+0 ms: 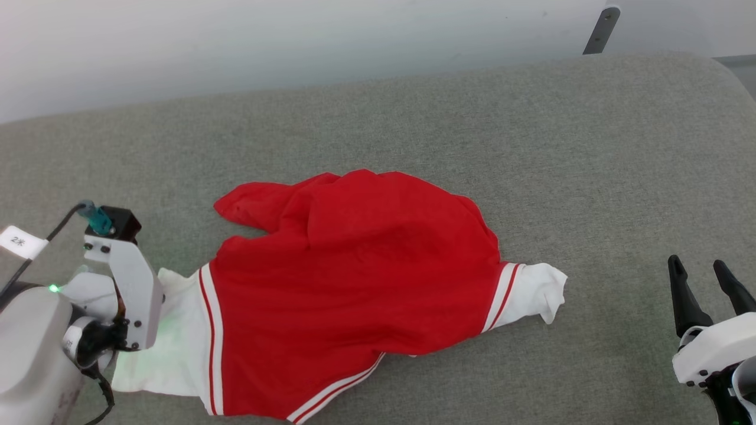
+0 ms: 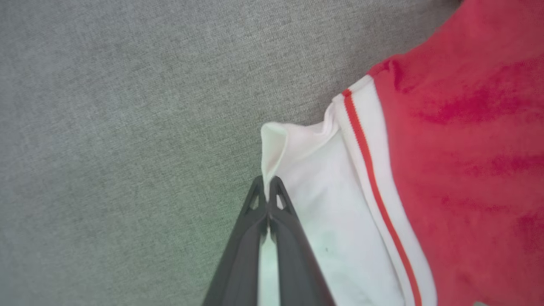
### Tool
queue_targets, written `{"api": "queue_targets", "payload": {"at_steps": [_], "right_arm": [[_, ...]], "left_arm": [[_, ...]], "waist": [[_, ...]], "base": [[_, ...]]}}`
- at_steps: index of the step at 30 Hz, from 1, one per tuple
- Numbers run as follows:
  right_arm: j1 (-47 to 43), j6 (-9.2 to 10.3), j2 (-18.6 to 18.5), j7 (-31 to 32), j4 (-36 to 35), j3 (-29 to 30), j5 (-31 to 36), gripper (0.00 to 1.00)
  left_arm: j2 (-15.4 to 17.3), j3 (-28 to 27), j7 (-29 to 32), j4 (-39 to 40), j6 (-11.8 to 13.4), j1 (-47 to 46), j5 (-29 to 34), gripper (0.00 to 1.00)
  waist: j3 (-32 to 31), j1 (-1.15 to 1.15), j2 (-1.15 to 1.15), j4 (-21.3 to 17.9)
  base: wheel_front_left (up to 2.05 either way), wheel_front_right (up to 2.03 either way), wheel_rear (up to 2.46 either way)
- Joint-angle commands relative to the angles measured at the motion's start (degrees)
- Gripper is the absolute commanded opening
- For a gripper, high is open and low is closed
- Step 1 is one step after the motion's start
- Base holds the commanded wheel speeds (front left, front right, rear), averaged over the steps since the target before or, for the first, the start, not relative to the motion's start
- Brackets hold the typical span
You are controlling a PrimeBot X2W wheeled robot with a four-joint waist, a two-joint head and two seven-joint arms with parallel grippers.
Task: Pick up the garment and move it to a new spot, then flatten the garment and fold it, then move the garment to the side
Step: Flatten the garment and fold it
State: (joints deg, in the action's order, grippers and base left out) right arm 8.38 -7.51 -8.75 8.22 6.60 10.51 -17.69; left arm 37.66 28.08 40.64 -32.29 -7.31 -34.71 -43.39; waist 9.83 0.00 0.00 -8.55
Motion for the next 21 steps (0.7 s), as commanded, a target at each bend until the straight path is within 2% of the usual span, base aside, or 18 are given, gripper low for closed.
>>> {"api": "queue_targets", "payload": {"at_steps": [1, 2, 3, 16, 21], "right_arm": [[0.1, 0.04, -0.4, -0.3, 0.3, -0.2, -0.6, 1.0], [0.2, 0.04, -0.5, -0.3, 0.5, -0.3, -0.7, 1.0], [0.2, 0.04, -0.6, -0.4, 0.7, -0.3, -0.8, 1.0], [0.5, 0.04, -1.2, -1.4, 1.0, -0.9, -1.6, 1.0], [0.9, 0.04, -1.2, -3.1, -0.1, -1.1, -1.2, 1.0]], "left_arm": [[-0.3, 0.0, -0.4, -0.4, -0.2, -0.6, -0.5, 0.33], [-0.4, -0.2, -0.6, -0.9, 0.1, -0.8, -0.6, 0.47], [-0.5, -0.1, -0.8, -1.1, 0.1, -1.0, -0.4, 1.0], [1.1, -0.7, -1.3, 0.8, 1.6, 0.2, -0.8, 1.0], [1.7, -1.2, 1.1, 2.9, 3.6, 2.9, -2.3, 1.0]], "waist": [[0.0, 0.0, 0.0, 0.1], [0.0, 0.0, 0.0, 0.1], [0.0, 0.0, 0.0, 0.3], [-0.7, 0.0, 0.0, 2.3], [-0.9, 0.0, 0.0, 2.8]], "base": [[0.0, 0.0, 0.0], [0.0, 0.0, 0.0], [0.0, 0.0, 0.0], [0.0, 0.0, 0.0], [0.0, 0.0, 0.0]]}}
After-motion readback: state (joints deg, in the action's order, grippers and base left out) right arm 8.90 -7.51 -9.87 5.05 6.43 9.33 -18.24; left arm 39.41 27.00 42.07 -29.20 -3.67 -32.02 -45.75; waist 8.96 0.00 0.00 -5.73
